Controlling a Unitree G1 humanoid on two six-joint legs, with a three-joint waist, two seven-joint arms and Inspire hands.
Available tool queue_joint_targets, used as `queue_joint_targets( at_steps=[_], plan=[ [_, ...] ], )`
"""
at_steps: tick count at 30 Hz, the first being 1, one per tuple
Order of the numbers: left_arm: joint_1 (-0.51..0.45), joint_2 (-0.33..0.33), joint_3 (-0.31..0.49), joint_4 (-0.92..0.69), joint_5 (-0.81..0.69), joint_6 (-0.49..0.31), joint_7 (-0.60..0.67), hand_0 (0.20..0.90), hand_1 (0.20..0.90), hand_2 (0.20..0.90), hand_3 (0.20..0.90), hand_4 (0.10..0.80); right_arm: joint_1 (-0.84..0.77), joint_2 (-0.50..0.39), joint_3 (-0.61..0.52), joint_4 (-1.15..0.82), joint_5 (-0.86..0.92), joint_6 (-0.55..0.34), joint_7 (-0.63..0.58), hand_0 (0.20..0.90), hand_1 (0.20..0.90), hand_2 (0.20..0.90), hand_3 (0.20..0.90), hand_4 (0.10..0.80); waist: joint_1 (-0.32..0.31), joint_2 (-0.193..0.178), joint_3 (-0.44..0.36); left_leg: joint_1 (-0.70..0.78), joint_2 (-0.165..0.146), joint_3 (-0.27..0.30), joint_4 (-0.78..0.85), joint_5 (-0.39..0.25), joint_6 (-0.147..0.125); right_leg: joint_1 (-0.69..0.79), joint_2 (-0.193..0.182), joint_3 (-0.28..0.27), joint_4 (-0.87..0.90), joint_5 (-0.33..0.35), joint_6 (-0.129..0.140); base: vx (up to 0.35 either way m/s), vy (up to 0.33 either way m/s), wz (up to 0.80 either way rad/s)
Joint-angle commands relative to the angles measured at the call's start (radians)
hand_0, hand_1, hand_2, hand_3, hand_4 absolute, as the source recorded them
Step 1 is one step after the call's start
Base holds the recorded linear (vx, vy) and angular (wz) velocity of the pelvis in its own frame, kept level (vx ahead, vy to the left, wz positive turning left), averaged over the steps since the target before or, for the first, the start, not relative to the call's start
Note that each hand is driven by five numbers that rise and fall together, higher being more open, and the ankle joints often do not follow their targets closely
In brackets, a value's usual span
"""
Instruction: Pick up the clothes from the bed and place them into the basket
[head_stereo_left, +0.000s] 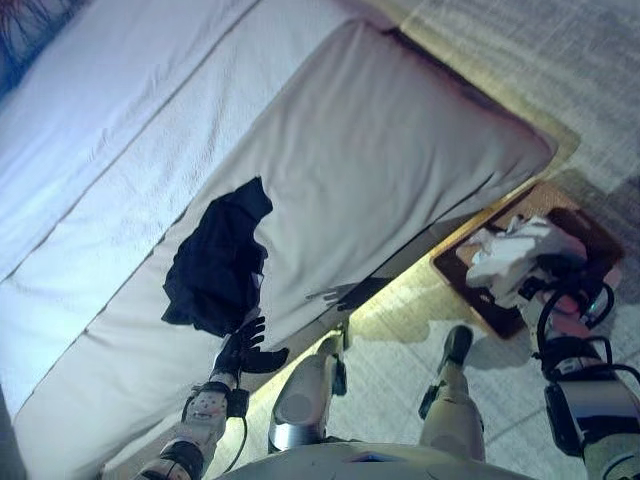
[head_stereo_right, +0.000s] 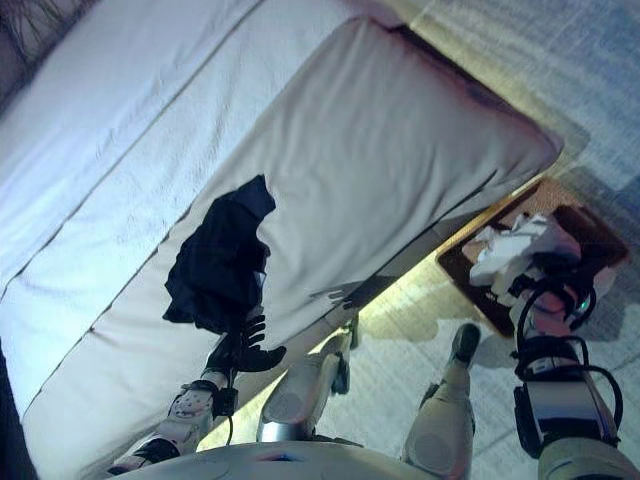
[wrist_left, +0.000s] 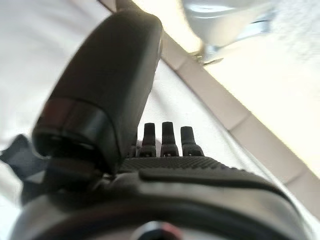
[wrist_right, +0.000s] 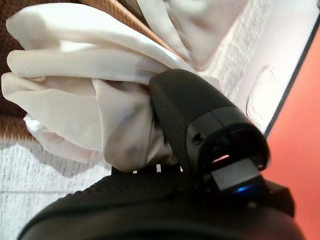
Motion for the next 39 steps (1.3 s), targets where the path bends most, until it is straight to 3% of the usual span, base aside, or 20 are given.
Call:
queue_joint_targets(
  at_steps=[1, 14, 23, 29, 32, 33, 34, 36, 39],
  plan=[
    [-0.005, 0.079, -0.035, -0.011, -0.050, -0.079, -0.007, 0.900, 0.900, 0.900, 0.900, 0.800, -0.117, -0.126, 0.069, -0.008, -0.017, -0.022, -0.025, 0.900, 0.900, 0.900, 0.900, 0.800, 0.019, -0.025, 0.005, -0.101, -0.098, -0.086, 0.012, -0.004, -0.002, -0.041, -0.004, -0.131, 0.102, -0.066, -0.021, -0.060, 0.076, 0.00],
    [0.005, 0.082, -0.051, -0.051, -0.081, -0.088, -0.042, 0.900, 0.900, 0.900, 0.900, 0.800, -0.065, -0.102, 0.040, -0.018, -0.046, -0.013, 0.012, 0.900, 0.900, 0.900, 0.900, 0.800, 0.009, -0.016, -0.035, -0.050, -0.106, -0.071, 0.009, -0.029, 0.003, -0.014, -0.021, -0.130, 0.124, -0.090, -0.017, 0.043, 0.043, 0.02],
    [0.006, 0.080, -0.036, -0.040, -0.053, -0.062, -0.038, 0.900, 0.900, 0.900, 0.900, 0.800, 0.027, 0.003, 0.076, -0.013, -0.088, 0.003, 0.096, 0.900, 0.900, 0.900, 0.900, 0.800, 0.010, -0.059, -0.092, 0.011, -0.087, -0.089, 0.006, -0.039, -0.006, 0.068, 0.007, -0.134, 0.101, -0.100, -0.028, 0.069, -0.066, 0.06],
    [0.009, 0.078, 0.007, -0.015, -0.027, -0.033, -0.022, 0.900, 0.900, 0.900, 0.900, 0.800, 0.088, 0.148, 0.217, -0.129, -0.171, -0.026, 0.163, 0.900, 0.900, 0.900, 0.900, 0.800, 0.067, -0.113, -0.152, 0.049, -0.059, -0.123, 0.014, -0.033, -0.022, 0.151, 0.038, -0.197, 0.121, -0.143, -0.058, 0.105, -0.147, 0.18],
    [0.008, 0.082, 0.030, 0.021, 0.005, -0.019, -0.041, 0.900, 0.900, 0.900, 0.900, 0.800, 0.103, 0.206, 0.291, -0.166, -0.228, 0.005, 0.192, 0.900, 0.900, 0.900, 0.900, 0.800, 0.107, -0.139, -0.186, 0.059, -0.055, -0.133, 0.038, -0.039, -0.028, 0.199, 0.043, -0.246, 0.127, -0.159, -0.067, 0.140, -0.111, 0.43],
    [0.009, 0.083, 0.037, 0.026, 0.008, -0.018, -0.046, 0.900, 0.900, 0.900, 0.900, 0.800, 0.107, 0.209, 0.304, -0.169, -0.235, 0.005, 0.197, 0.900, 0.900, 0.900, 0.900, 0.800, 0.112, -0.143, -0.191, 0.058, -0.054, -0.131, 0.044, -0.040, -0.029, 0.207, 0.043, -0.257, 0.127, -0.161, -0.068, 0.269, -0.117, 0.48],
    [0.013, 0.088, 0.045, 0.048, 0.058, -0.013, -0.070, 0.900, 0.900, 0.900, 0.900, 0.800, 0.122, 0.214, 0.341, -0.188, -0.271, 0.028, 0.216, 0.900, 0.900, 0.900, 0.900, 0.800, 0.128, -0.165, -0.213, 0.070, -0.033, -0.094, 0.050, -0.057, -0.047, 0.256, 0.046, -0.288, 0.123, -0.185, -0.060, 0.287, -0.090, 0.58],
    [0.022, 0.088, 0.043, 0.073, 0.110, 0.001, -0.075, 0.900, 0.900, 0.900, 0.900, 0.800, 0.123, 0.214, 0.372, -0.190, -0.322, 0.048, 0.243, 0.900, 0.900, 0.900, 0.900, 0.800, 0.145, -0.182, -0.235, 0.082, -0.012, -0.048, 0.044, -0.045, -0.057, 0.309, 0.042, -0.344, 0.121, -0.188, -0.054, 0.320, 0.022, 1.09],
    [0.045, 0.083, 0.048, 0.106, 0.122, 0.003, -0.063, 0.900, 0.900, 0.900, 0.900, 0.800, 0.120, 0.209, 0.399, -0.167, -0.373, 0.055, 0.293, 0.900, 0.900, 0.900, 0.900, 0.800, 0.168, -0.192, -0.268, 0.095, -0.018, -0.060, 0.028, -0.035, -0.050, 0.338, 0.040, -0.358, 0.141, -0.211, -0.054, 0.355, 0.135, 0.99]
  ],
)
